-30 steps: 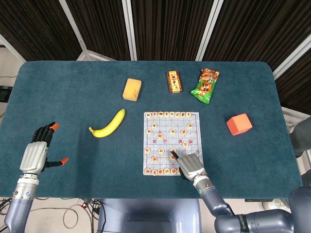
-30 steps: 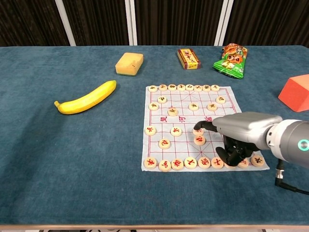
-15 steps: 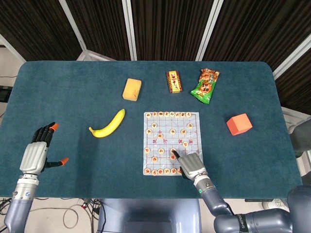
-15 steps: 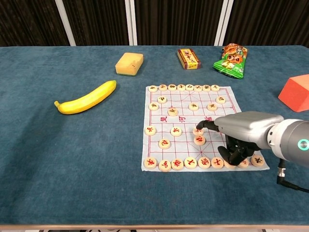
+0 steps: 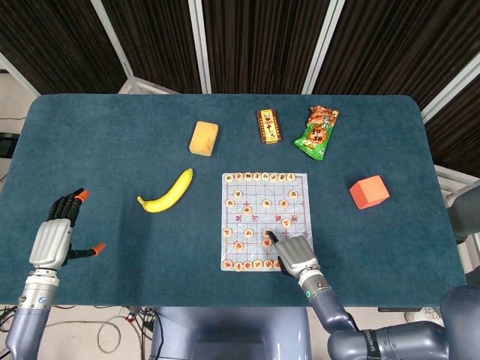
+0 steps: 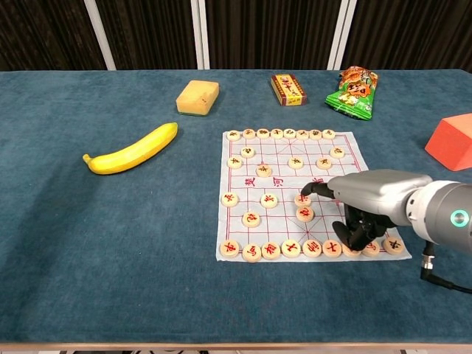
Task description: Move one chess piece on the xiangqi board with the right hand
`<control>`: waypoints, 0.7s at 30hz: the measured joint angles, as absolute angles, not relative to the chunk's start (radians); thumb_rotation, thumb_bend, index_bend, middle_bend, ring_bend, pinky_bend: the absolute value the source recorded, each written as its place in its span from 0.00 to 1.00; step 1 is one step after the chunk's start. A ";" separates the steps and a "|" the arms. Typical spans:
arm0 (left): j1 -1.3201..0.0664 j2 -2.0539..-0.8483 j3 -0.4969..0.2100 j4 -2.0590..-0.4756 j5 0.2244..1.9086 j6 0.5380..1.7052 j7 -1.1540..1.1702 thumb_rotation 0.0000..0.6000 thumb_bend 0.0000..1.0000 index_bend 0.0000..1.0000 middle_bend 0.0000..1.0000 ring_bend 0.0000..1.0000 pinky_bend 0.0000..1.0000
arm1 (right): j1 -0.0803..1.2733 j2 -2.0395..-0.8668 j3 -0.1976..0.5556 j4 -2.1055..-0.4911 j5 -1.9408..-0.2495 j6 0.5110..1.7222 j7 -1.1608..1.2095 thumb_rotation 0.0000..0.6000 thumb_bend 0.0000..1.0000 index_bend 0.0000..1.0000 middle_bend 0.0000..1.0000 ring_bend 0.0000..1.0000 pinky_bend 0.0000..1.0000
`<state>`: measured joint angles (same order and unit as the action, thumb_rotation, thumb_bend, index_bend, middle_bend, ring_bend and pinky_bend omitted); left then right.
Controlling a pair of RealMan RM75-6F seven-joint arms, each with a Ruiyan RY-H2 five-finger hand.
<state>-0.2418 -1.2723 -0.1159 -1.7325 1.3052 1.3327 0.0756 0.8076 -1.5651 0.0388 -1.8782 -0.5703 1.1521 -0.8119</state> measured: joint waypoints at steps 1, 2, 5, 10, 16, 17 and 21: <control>-0.242 -1.272 -0.116 -1.733 1.305 1.333 0.076 1.00 0.00 0.00 0.00 0.00 0.00 | 0.807 -1.567 0.039 -1.878 -0.570 1.153 -0.811 1.00 0.76 0.05 1.00 1.00 0.87; -0.242 -1.273 -0.116 -1.732 1.305 1.333 0.077 1.00 0.00 0.00 0.00 0.00 0.00 | 0.807 -1.570 0.038 -1.878 -0.570 1.155 -0.810 1.00 0.76 0.05 1.00 1.00 0.87; -0.242 -1.273 -0.116 -1.732 1.305 1.334 0.077 1.00 0.00 0.00 0.00 0.00 0.00 | 0.807 -1.574 0.039 -1.873 -0.570 1.159 -0.808 1.00 0.76 0.05 1.00 1.00 0.87; -0.241 -1.274 -0.118 -1.732 1.304 1.336 0.076 1.00 0.00 0.00 0.00 0.00 0.00 | 0.809 -1.577 0.039 -1.866 -0.569 1.161 -0.808 1.00 0.76 0.05 1.00 1.00 0.87; -0.241 -1.275 -0.119 -1.732 1.301 1.336 0.077 1.00 0.00 0.00 0.00 0.00 0.00 | 0.807 -1.585 0.038 -1.864 -0.568 1.161 -0.803 1.00 0.76 0.05 1.00 1.00 0.87; -0.241 -1.275 -0.119 -1.732 1.301 1.337 0.077 1.00 0.00 0.00 0.00 0.00 0.00 | 0.807 -1.586 0.037 -1.864 -0.566 1.161 -0.804 1.00 0.76 0.05 1.00 1.00 0.87; -0.241 -1.275 -0.120 -1.732 1.299 1.336 0.076 1.00 0.00 0.00 0.00 0.00 0.00 | 0.807 -1.591 0.035 -1.862 -0.564 1.162 -0.804 1.00 0.76 0.05 1.00 1.00 0.87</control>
<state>-0.2413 -1.2747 -0.1205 -1.7315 1.2993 1.3361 0.0759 0.8071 -1.5910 0.0351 -1.8618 -0.5645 1.1619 -0.8038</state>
